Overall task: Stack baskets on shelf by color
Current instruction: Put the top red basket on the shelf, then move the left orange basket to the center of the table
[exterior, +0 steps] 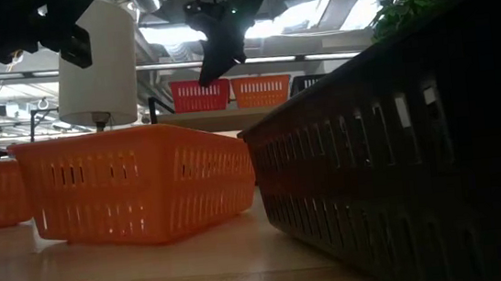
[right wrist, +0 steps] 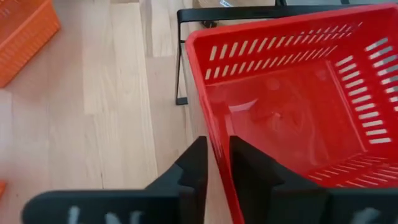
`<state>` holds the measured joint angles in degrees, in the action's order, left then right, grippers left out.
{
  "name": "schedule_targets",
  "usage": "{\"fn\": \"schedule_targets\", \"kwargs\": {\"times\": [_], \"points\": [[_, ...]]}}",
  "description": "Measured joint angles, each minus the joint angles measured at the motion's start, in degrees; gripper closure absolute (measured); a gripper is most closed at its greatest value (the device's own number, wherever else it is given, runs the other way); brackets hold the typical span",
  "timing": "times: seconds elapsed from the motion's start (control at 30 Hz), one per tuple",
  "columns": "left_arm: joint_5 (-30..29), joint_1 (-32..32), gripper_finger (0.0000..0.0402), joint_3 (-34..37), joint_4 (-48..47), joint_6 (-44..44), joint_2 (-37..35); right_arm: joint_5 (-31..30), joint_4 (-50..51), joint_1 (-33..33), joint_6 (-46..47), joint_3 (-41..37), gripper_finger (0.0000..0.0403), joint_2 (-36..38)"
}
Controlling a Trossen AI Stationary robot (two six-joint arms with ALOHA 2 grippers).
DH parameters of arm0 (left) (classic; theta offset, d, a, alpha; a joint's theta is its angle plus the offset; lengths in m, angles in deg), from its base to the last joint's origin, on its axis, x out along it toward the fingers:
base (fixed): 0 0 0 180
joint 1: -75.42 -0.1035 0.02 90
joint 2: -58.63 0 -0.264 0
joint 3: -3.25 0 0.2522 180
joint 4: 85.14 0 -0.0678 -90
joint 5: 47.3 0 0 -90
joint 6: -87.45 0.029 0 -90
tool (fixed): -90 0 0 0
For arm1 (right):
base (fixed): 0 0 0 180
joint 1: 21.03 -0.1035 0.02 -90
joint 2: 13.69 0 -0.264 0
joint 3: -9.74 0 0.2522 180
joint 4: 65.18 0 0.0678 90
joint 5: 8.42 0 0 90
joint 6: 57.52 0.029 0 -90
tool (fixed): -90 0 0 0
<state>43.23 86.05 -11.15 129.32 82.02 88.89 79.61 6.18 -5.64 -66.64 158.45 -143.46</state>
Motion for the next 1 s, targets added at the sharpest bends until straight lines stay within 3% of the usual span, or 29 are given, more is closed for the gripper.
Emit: {"fn": "schedule_targets", "kwargs": {"times": [1.0], "points": [[-0.01, 0.02, 0.0308, 0.00, 0.01, 0.00, 0.00, 3.62, -11.27, -1.42, 1.12, 0.00, 0.0320, 0.01]]}}
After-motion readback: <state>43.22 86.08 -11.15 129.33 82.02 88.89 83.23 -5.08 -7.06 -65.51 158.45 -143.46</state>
